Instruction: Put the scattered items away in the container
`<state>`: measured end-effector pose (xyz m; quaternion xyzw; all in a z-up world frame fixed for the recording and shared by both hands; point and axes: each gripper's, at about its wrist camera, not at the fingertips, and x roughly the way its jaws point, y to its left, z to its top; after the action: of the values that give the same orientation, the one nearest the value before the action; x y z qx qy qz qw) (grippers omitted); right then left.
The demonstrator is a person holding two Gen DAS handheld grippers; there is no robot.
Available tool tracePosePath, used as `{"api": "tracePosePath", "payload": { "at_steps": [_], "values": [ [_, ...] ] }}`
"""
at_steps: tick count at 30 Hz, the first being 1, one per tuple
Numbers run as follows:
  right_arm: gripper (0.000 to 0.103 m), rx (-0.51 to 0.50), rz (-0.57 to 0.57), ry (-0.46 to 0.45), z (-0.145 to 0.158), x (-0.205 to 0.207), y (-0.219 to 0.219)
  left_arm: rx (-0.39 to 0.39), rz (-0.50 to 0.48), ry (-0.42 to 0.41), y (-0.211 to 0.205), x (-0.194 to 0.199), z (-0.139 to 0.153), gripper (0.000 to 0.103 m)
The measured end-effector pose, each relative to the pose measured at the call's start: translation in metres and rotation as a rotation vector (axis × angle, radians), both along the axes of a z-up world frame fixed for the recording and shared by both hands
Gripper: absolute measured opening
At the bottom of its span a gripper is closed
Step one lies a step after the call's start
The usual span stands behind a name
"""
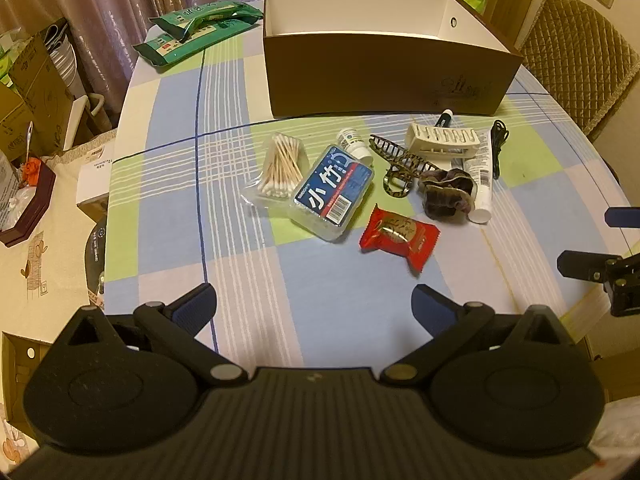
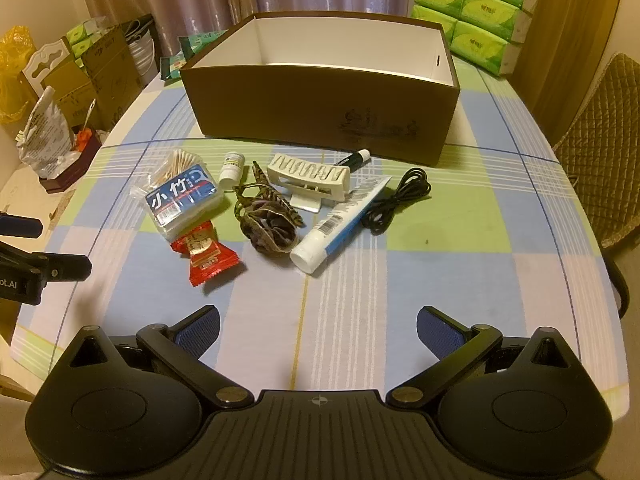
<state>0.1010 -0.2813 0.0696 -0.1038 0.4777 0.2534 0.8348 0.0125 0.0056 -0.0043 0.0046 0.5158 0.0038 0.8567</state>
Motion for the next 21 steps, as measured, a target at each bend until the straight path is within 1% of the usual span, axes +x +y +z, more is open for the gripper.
{"api": "tracePosePath", "payload": {
  "at_steps": [12,21],
  "values": [
    [0.101,-0.006,-0.008,-0.013,0.004,-0.008,0.008,-0.011,-0.009,-0.014,0.012,-0.004,0.002,0.102],
    [0.101,-0.011,-0.042,-0.027,0.006,-0.012,0.011,-0.023,-0.016,-0.016,0.018,-0.004,-0.001,0.102]
  ]
}}
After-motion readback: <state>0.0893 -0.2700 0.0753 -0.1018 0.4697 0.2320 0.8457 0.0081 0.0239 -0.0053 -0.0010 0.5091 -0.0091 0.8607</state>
